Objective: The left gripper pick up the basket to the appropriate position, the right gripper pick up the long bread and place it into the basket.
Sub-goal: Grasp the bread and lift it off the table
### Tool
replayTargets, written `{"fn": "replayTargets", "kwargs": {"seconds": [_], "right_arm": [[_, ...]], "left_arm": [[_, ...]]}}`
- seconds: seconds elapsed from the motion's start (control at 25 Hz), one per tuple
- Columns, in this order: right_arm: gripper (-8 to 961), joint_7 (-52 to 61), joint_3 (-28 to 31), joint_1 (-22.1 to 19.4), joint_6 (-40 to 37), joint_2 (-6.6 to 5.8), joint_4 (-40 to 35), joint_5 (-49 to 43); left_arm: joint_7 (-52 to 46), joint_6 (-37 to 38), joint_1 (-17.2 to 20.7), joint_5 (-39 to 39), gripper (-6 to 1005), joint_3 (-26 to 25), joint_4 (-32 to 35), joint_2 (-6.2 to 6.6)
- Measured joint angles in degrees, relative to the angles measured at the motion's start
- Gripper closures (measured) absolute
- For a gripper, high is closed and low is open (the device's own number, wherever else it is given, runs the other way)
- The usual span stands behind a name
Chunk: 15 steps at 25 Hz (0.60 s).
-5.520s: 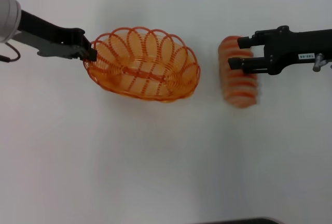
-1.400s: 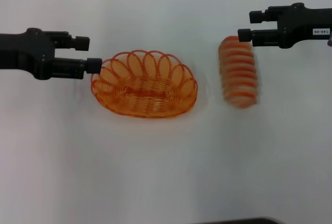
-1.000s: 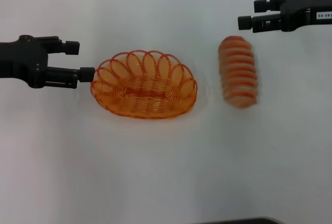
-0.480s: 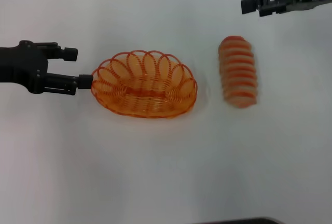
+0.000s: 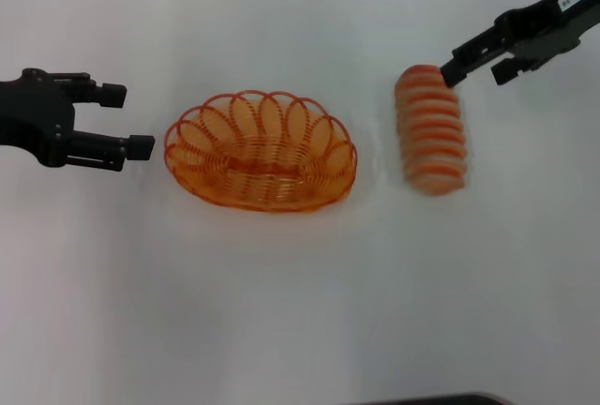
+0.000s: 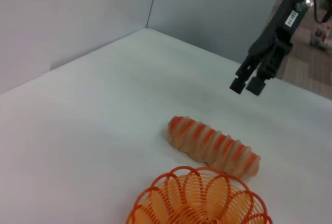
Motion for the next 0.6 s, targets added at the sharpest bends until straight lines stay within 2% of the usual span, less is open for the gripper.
{"fn": "replayTargets", "kwargs": {"seconds": [0.28,0.6], "right_arm": [[37,4.4,-3.9,3.3,0.5,1.6,0.3,-7.4],[46,9.8,-8.4,5.0,4.3,2.94,1.4,-10.2]], "left_arm": [[0.6,-0.4,-0.3,0.4,108,0.2,0.9,0.06],[1.8,-0.5,0.3,0.6,108,0.2,2.7,-0.08]]}}
